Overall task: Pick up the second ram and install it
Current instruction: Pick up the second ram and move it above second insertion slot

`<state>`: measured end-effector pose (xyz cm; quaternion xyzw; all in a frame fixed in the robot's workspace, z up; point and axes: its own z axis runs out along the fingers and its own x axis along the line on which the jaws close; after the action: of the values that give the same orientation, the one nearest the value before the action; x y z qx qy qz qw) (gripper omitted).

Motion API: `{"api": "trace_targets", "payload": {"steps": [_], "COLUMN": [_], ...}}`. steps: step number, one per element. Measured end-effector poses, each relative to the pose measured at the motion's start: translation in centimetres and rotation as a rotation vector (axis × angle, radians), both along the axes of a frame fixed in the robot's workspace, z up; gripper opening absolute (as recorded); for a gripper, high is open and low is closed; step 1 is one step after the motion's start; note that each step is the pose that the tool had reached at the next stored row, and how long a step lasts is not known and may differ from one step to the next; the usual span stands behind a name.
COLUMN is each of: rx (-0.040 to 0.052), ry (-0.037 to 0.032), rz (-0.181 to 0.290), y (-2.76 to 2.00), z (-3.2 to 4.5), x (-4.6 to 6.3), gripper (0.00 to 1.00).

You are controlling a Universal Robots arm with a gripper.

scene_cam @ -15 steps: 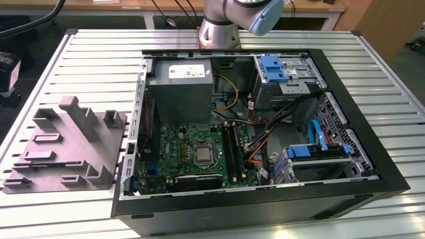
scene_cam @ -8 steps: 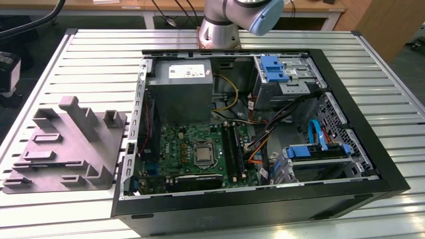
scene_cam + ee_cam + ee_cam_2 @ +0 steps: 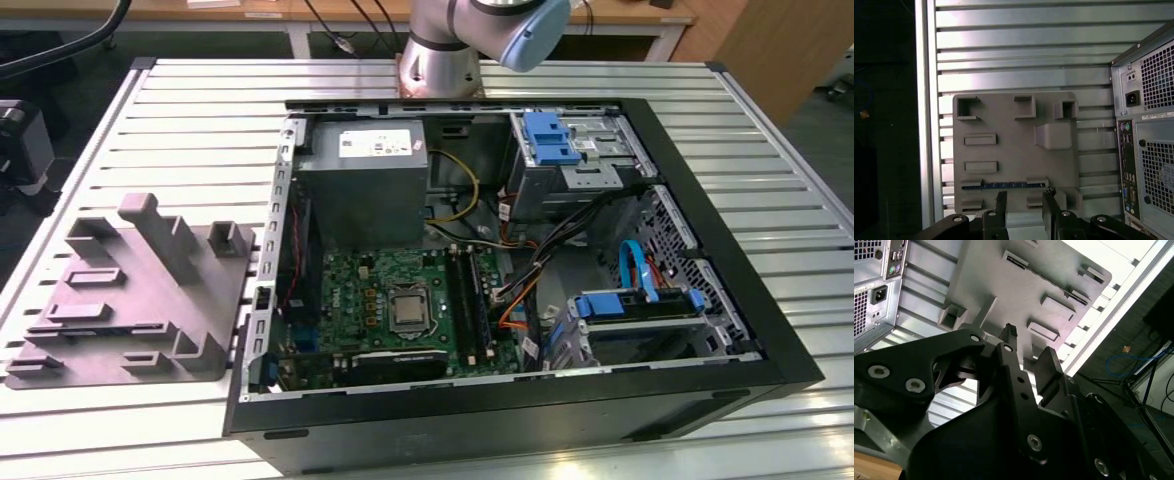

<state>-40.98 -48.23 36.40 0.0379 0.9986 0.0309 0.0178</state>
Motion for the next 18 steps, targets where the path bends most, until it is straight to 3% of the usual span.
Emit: {"api": "trace_targets", "payload": {"steps": [3, 7, 18], "rx": [0.0002, 0.0, 0.0005], "ry": [-0.0002, 0.0016, 0.0185], "rz": [0.012, 0.084, 0.252], "y": [0.0, 0.0, 0.0], "z": [-0.13, -0.42, -1.81], "x": [0.0, 0.0, 0.0], "gripper": [0.41, 0.41, 0.41]}}
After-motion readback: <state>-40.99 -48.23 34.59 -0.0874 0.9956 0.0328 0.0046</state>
